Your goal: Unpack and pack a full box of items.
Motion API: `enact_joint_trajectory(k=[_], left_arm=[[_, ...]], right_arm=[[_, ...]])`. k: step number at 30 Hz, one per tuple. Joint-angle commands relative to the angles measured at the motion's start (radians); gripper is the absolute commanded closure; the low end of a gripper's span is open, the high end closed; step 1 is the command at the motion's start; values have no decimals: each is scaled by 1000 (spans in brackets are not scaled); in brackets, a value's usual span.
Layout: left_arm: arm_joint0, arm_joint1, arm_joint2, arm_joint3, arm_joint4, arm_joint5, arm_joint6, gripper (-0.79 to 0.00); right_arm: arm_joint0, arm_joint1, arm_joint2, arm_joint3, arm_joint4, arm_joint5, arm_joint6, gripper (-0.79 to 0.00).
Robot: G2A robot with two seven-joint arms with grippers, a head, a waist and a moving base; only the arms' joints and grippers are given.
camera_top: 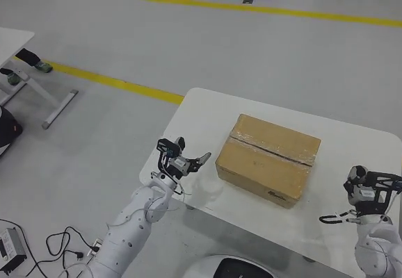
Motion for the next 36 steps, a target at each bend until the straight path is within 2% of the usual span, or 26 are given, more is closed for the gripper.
enact_joint_trajectory(k=[1,7,11,19,28,32,36], left_arm=[[-15,-2,20,-33,-3,-10,-35,-785],[-82,-11,102,-120,27,-27,-183,-785],[-111,-17,159,-163,40,-35,-251,-785],[-111,-17,159,-163,40,-35,-251,-785],[-111,-18,169,-171,44,-40,-249,-785],[-171,-27,238,-165,126,-33,-300,-785],[-270,-54,343,-134,83,-6,-387,-785]], right_arm=[[-53,4,31,-44,3,5,1,0],[-199,14,99,-161,-55,21,-1,0],[-264,13,121,-202,-35,46,-4,0],[-325,6,121,-249,1,106,-44,0],[-360,2,103,-277,4,108,-67,0],[-359,2,102,-282,7,99,-68,0],[-358,3,120,-282,5,98,-67,0]])
